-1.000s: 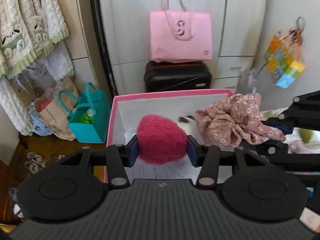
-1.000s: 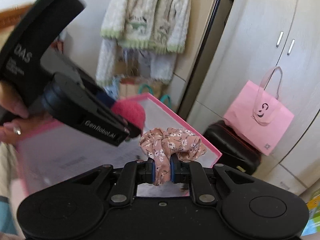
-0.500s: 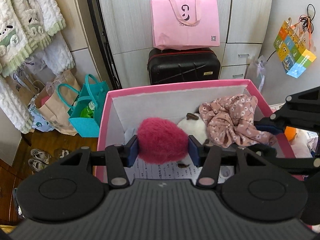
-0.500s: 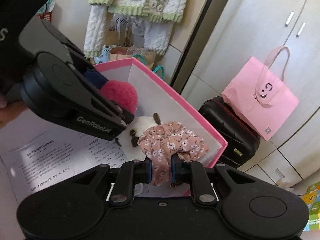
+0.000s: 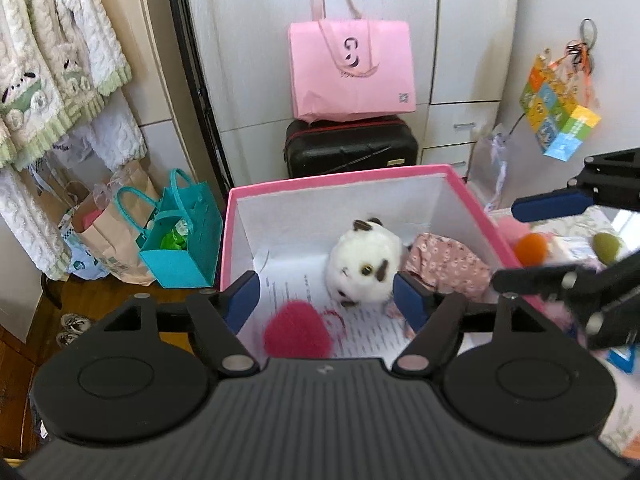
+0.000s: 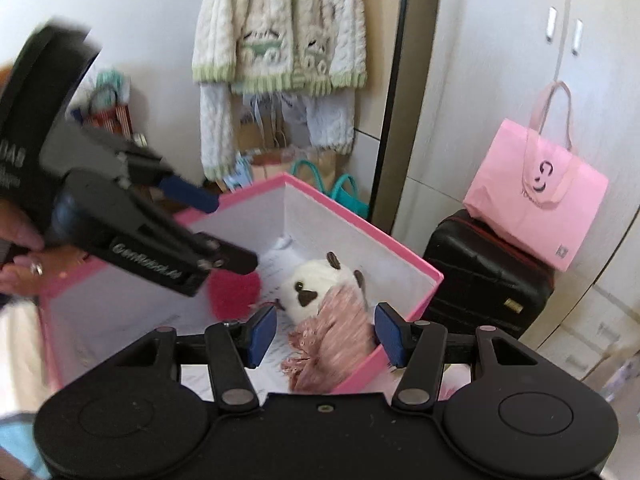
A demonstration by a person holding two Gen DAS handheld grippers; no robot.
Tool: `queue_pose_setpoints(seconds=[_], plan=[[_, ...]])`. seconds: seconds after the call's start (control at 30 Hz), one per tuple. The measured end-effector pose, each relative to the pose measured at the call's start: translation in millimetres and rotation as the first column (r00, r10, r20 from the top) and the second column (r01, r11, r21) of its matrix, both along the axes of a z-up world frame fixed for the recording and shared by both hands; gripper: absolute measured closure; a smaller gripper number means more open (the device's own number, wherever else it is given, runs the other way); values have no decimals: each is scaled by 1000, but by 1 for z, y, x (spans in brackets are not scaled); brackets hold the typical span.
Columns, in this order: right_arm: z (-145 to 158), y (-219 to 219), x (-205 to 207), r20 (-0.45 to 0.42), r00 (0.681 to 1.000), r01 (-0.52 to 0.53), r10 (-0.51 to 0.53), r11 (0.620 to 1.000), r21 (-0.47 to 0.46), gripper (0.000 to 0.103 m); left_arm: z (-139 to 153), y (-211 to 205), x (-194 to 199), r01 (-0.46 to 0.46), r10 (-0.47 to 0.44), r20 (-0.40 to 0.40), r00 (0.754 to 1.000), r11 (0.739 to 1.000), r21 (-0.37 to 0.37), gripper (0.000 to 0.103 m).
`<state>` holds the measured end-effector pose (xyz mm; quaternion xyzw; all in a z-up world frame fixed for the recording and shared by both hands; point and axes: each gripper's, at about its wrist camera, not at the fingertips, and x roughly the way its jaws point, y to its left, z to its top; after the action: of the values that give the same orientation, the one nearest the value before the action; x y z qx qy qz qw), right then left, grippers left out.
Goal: Organize soft objects
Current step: 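Carry the pompom and scrunchie into the pink box and open both grippers, then withdraw both grippers from the box back over the table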
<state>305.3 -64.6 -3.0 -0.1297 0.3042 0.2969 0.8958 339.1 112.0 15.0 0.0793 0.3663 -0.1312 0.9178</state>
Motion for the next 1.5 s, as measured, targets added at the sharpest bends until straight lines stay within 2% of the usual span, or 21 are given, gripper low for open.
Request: queue_pose_setpoints(seconds=[0.17,0.3,0.37,0.57,0.73,0.97,1.27,1.5], plan=[[15,-33,-28,-50,999,6,0,993,114,43,26,4,-41,28,-29,-13,999,997,-66,27],[27,-55,-52,-66,998,13,-3,988,151,43,43,5,-69,63,-73,-57,996,986,-154,27],[34,-66,-66,-77,997,27,-15,987,158,43,50,1,-85,77,-87,-56,995,983,-168,26],[45,-93,-105,-119,993,29,-9,985,173,42,66,-16,-137,130,-134,-16,991,980,-154,24],[48,-115,-140,-119,993,45,-26,986,161,39,71,-36,-179,179,-178,19,984,978,-110,19],[44,-147,-181,-77,995,72,-60,985,154,33,58,-72,-216,268,-269,-10,963,961,-63,18],[18,-172,-220,-57,997,64,-57,991,121,30,49,-114,-241,366,-367,-25,930,930,-31,14],[-8,-179,-234,-2,999,39,-39,997,64,29,30,-139,-226,402,-405,-68,912,914,-55,14]])
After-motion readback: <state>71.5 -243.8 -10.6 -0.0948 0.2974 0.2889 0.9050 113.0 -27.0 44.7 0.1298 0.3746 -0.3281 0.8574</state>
